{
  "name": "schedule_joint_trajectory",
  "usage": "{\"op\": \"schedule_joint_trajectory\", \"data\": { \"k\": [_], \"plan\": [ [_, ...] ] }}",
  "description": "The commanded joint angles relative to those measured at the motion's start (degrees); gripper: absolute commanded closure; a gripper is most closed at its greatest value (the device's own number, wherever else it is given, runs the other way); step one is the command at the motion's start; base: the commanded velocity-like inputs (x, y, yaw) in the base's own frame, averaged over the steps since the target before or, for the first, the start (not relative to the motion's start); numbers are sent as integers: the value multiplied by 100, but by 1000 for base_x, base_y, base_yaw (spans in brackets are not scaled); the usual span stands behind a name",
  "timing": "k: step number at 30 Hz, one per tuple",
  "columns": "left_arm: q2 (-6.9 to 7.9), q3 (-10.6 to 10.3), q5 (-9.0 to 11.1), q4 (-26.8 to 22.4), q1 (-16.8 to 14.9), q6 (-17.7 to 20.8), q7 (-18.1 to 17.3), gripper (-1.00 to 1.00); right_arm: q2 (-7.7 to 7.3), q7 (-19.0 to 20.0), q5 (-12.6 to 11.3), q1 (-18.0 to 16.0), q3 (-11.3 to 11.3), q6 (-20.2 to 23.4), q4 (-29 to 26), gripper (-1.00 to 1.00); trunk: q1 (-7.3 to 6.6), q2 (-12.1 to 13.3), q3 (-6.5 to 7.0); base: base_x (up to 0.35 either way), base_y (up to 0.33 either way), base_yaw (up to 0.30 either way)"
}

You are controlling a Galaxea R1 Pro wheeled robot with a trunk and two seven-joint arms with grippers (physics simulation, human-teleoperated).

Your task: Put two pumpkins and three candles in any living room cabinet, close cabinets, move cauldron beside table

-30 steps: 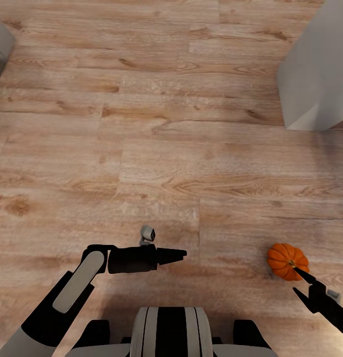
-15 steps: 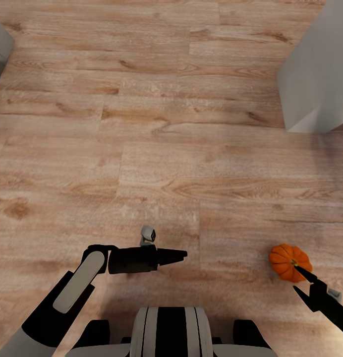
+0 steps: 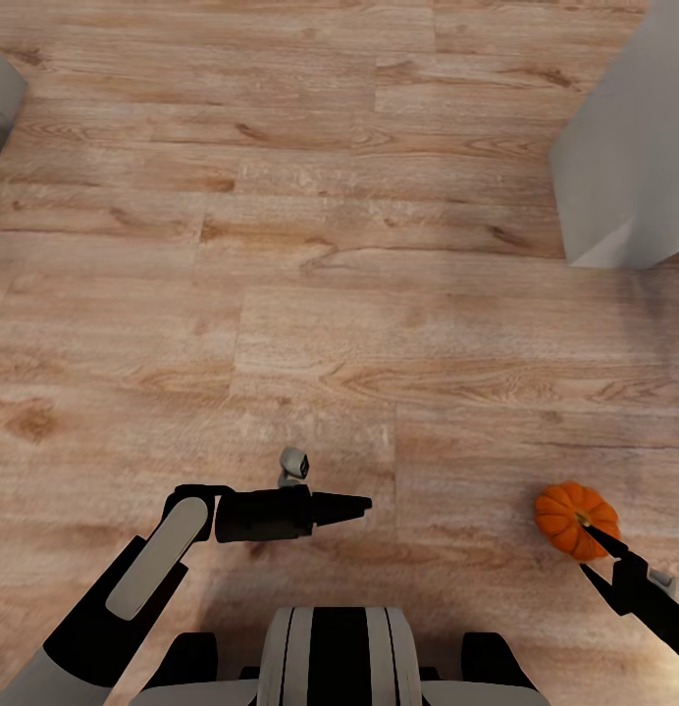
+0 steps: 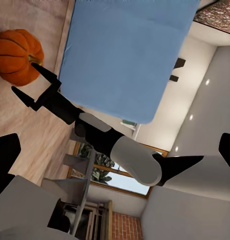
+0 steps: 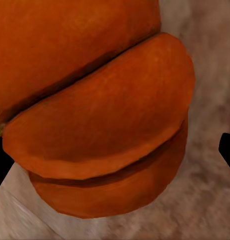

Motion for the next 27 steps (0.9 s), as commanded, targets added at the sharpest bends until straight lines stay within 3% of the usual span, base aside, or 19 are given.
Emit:
{"op": "schedule_joint_trajectory", "data": {
  "k": [1, 27],
  "plan": [
    [2, -9, -36, 5, -5, 3, -48, -100, 4, -32, 193, -1, 24, -58, 11, -100, 1, -1, -3, 26, 0, 0],
    [2, -15, -45, -2, -5, 3, -48, -100, 13, -18, 193, -3, 32, -67, -51, -100, 1, -1, -3, 6, 0, 0]
  ]
}}
